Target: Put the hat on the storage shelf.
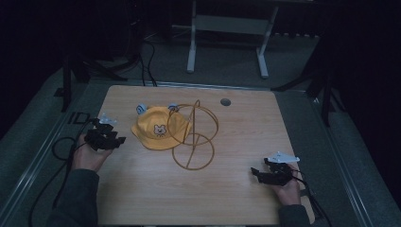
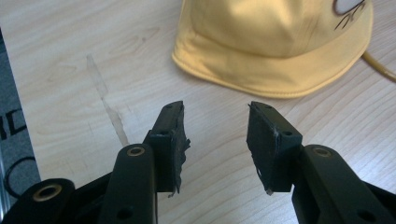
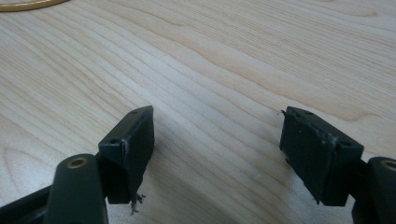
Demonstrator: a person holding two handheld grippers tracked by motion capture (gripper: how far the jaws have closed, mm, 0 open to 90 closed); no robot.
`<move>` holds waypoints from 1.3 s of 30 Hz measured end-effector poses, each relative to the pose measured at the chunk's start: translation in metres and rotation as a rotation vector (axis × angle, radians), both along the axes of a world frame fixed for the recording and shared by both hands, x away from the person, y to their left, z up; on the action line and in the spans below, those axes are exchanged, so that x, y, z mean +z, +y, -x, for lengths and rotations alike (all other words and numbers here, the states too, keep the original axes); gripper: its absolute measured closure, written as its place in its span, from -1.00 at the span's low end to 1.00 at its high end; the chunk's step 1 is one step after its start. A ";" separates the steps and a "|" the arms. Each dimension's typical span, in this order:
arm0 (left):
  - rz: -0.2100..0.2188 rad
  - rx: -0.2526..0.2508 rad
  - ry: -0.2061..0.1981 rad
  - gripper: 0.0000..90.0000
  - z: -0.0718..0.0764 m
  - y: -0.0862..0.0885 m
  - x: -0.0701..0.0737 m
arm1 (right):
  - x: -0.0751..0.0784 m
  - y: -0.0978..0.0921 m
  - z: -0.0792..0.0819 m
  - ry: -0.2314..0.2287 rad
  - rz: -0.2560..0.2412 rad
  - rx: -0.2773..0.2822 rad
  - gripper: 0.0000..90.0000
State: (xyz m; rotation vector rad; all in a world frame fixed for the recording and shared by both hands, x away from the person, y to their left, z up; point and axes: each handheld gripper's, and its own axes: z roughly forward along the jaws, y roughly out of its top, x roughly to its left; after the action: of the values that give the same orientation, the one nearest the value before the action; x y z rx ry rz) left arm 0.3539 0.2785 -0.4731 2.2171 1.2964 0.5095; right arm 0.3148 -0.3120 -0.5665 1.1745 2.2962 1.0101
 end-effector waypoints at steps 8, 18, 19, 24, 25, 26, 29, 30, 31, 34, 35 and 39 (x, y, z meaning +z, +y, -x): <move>0.021 -0.027 -0.018 0.23 -0.004 -0.003 0.014 | 0.000 0.000 0.000 0.000 0.000 0.000 -0.42; -0.006 -0.052 -0.027 0.23 -0.012 0.001 0.031 | 0.000 0.000 0.000 0.000 0.000 0.000 -0.42; -0.008 -0.056 -0.024 0.23 -0.013 0.001 0.033 | 0.000 0.000 0.000 0.000 0.000 0.000 -0.42; -0.030 -0.081 -0.020 0.25 -0.020 0.002 0.037 | 0.000 0.000 0.000 0.000 0.000 0.000 -0.42; -0.032 -0.086 -0.017 0.25 -0.022 0.002 0.039 | 0.000 0.000 0.000 0.000 0.000 0.000 -0.42; -0.028 -0.088 -0.020 0.25 -0.023 0.001 0.040 | 0.000 0.000 0.000 0.000 0.000 0.000 -0.42; -0.038 -0.098 -0.019 0.25 -0.025 0.001 0.044 | 0.000 0.000 0.000 0.000 0.000 0.000 -0.42; -0.040 -0.099 -0.023 0.25 -0.026 0.001 0.046 | 0.000 0.000 0.000 0.000 0.000 0.000 -0.42; -0.040 -0.101 -0.027 0.25 -0.026 0.000 0.047 | 0.000 0.000 0.000 0.000 0.000 0.000 -0.42; -0.044 -0.108 -0.028 0.26 -0.027 0.000 0.051 | 0.000 0.000 0.000 0.000 0.000 0.000 -0.42; -0.045 -0.110 -0.028 0.26 -0.027 0.000 0.052 | 0.000 0.000 0.000 0.000 0.000 0.000 -0.42; -0.047 -0.119 -0.029 0.26 -0.029 0.000 0.058 | 0.000 0.000 0.000 0.000 0.000 0.000 -0.42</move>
State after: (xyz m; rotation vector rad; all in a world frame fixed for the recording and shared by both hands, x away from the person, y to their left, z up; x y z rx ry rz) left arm 0.3834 0.2782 -0.4152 2.2999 1.1412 0.5296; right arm 0.3148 -0.3120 -0.5665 1.1742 2.2959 1.0100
